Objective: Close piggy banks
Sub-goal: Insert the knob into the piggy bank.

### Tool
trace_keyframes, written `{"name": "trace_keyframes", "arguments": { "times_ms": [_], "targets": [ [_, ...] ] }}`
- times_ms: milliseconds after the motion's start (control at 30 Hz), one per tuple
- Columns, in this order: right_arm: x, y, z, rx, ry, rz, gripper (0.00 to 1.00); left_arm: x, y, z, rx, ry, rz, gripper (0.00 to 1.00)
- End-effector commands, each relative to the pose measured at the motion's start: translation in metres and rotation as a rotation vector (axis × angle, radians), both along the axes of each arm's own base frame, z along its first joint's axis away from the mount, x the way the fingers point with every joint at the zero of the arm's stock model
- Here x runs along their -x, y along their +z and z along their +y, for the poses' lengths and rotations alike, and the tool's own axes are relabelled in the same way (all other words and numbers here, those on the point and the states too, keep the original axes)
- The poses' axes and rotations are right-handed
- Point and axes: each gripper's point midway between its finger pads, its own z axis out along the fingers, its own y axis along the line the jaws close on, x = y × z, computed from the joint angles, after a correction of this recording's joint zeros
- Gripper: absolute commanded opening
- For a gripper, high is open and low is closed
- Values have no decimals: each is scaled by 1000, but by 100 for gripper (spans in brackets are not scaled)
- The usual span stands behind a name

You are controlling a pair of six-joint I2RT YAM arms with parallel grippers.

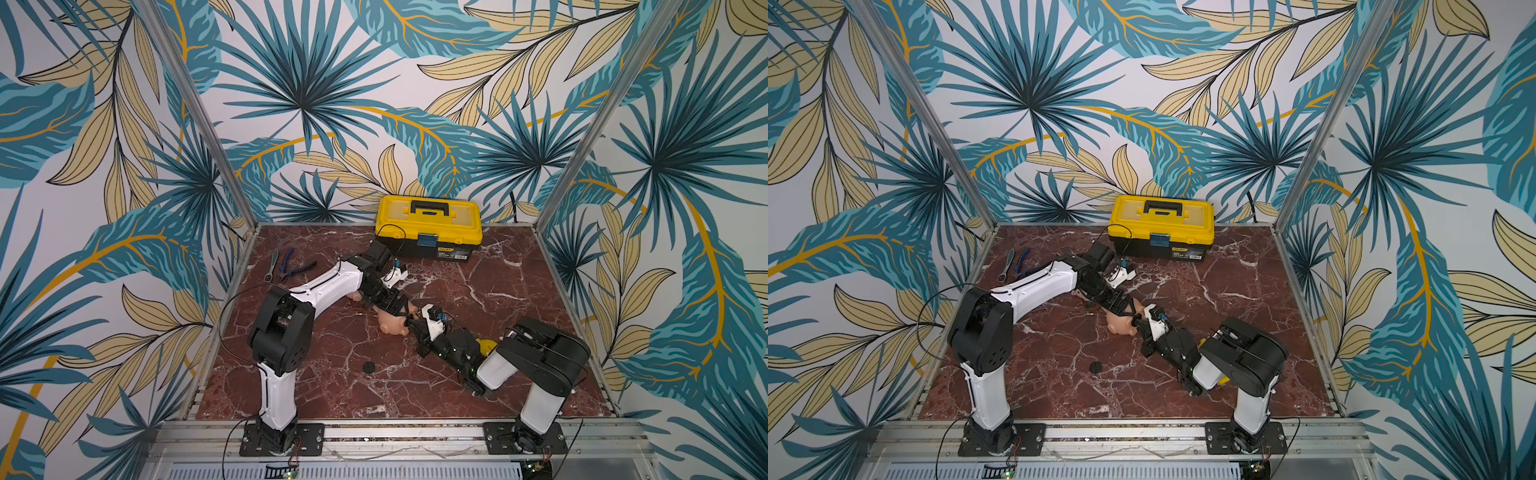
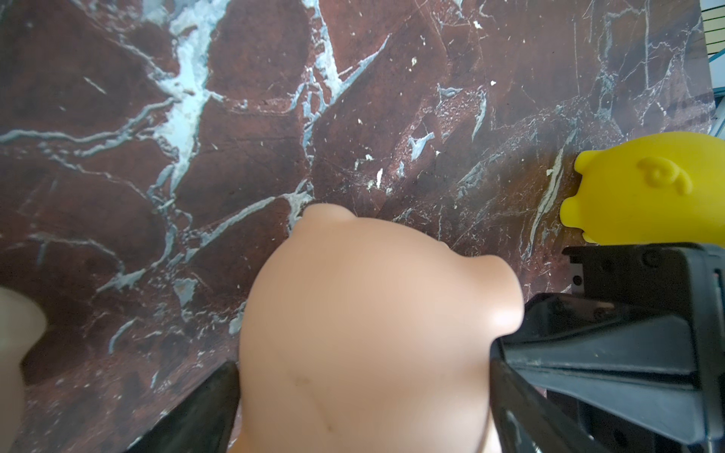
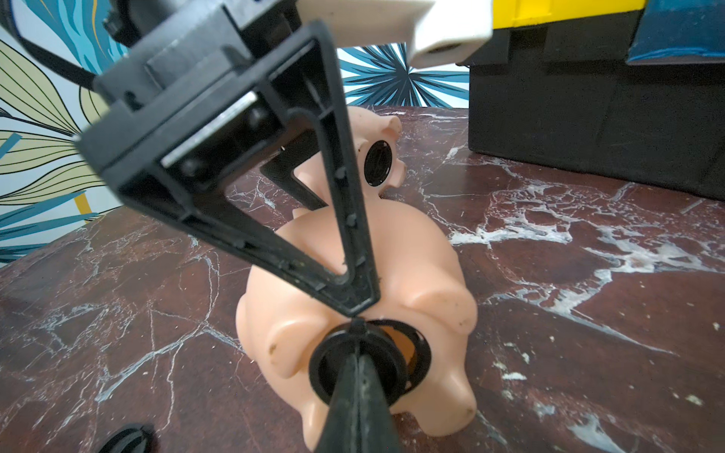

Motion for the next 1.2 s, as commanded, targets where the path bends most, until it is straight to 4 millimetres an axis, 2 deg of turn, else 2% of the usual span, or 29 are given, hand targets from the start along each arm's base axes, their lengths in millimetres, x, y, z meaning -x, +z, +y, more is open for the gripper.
{"name": "trace_keyframes", "arguments": {
  "times_ms": [0,767,1167],
  "targets": [
    [0,-17,-4,26,-22,30,0,15,-25,8,-45,3,86,96],
    [-1,-31,-14,37,-70,73,0,15,-26,9,-50,6,89,96],
    [-1,-33,-10,22,-59,90,0,13,-28,10,-59,27,92,96]
  ]
}}
